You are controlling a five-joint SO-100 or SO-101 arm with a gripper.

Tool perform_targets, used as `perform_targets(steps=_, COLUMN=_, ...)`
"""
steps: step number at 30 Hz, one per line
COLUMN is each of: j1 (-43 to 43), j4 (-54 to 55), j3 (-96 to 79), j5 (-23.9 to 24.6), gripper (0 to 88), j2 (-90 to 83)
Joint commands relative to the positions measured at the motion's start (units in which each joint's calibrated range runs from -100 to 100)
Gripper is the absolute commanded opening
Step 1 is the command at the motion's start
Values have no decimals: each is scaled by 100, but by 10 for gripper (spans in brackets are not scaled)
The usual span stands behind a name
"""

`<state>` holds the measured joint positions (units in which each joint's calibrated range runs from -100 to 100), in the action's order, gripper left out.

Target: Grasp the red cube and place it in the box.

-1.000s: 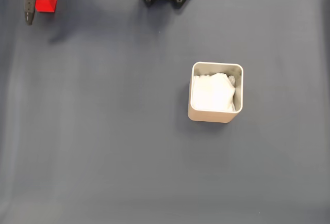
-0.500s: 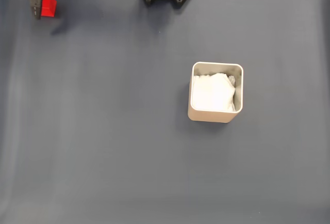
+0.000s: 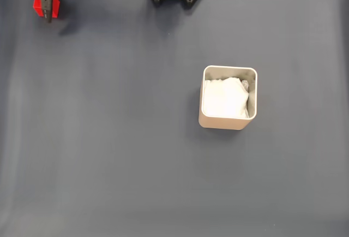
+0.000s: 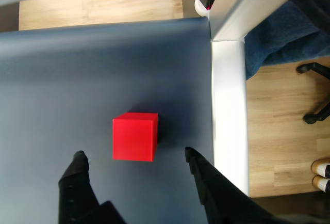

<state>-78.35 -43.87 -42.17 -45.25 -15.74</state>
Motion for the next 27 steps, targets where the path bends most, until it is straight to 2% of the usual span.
perform_targets(steps=1, j1=86, j4=66, j3=-31, j5=34, gripper=451, j2=-369)
perform_targets(steps=27, j1=484, j4=312, j3=-31, j5=264, gripper=456, j2=-326)
